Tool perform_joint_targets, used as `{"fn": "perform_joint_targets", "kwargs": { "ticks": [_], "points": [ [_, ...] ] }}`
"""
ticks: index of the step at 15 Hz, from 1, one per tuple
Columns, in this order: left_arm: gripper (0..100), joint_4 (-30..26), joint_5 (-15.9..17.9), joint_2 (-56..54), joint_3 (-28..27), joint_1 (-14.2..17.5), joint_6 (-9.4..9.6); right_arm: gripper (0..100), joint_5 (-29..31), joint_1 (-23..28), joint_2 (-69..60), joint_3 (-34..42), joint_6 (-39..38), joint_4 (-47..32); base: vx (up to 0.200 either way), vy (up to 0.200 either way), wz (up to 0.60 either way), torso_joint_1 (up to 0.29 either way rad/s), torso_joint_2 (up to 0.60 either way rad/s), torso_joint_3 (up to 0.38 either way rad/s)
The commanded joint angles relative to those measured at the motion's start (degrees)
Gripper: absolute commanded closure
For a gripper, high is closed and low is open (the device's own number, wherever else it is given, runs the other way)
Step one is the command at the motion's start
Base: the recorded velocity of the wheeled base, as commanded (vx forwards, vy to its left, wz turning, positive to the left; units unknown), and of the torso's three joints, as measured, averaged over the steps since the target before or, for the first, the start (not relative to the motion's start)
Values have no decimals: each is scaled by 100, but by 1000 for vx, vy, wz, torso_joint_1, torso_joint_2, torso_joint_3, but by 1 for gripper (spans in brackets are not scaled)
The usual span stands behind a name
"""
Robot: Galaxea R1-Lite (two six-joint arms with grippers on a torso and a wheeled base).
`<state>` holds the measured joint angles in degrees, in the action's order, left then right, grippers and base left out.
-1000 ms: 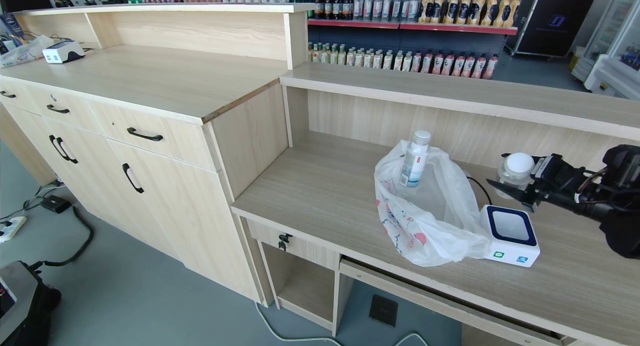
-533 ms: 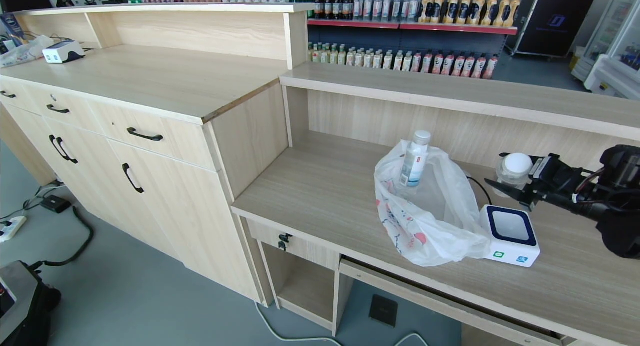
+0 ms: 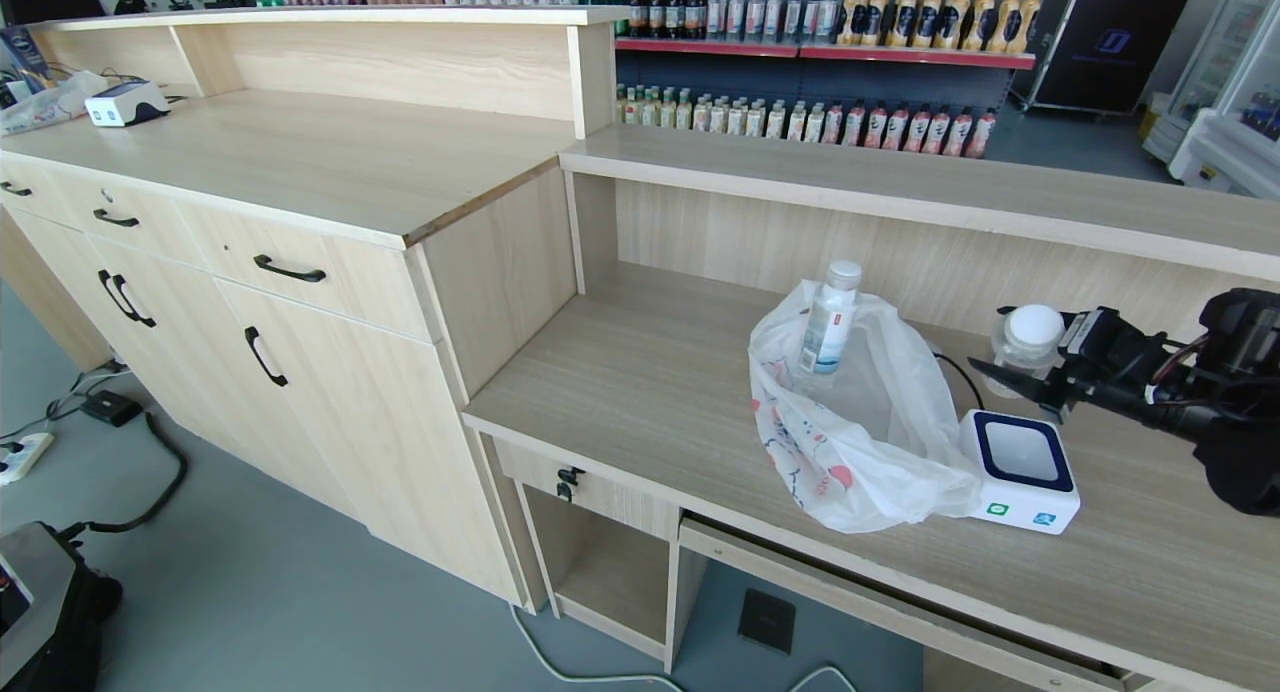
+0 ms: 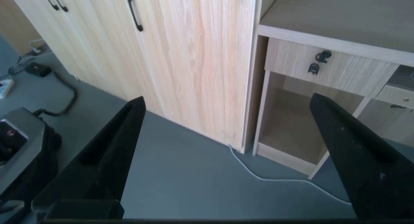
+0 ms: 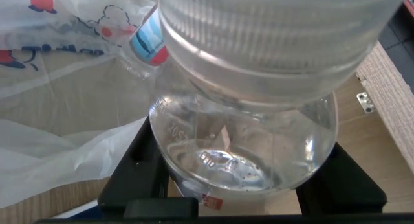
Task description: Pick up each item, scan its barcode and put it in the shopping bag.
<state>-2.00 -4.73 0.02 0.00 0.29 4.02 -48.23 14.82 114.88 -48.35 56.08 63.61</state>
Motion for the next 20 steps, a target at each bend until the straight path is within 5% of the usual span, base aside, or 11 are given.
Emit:
{"fn": "perform_joint_targets", "kwargs": {
  "ticks": [1, 4, 7, 12, 20],
  "points": [
    [0, -2, -2, -2, 0, -3, 2, 100, 6, -261, -1117, -96, -677, -613, 0, 0, 0, 0, 0, 0],
    [0, -2, -2, -2, 0, -3, 2, 100, 358, -568, -2989, -87, -2813, -2415, 0, 0, 0, 0, 0, 0],
    [0, -2, -2, -2, 0, -3, 2, 100, 1764, -419, -3605, 97, -3481, -3636, 0, 0, 0, 0, 0, 0],
    [0, -2, -2, -2, 0, -3, 2, 100, 3865, -436, -3780, 264, -4122, -3680, 0, 0, 0, 0, 0, 0],
    [0, -2, -2, -2, 0, 6, 2, 100, 4489, -674, -3886, 431, -3920, -3373, 0, 0, 75, 0, 0, 0]
  ]
}}
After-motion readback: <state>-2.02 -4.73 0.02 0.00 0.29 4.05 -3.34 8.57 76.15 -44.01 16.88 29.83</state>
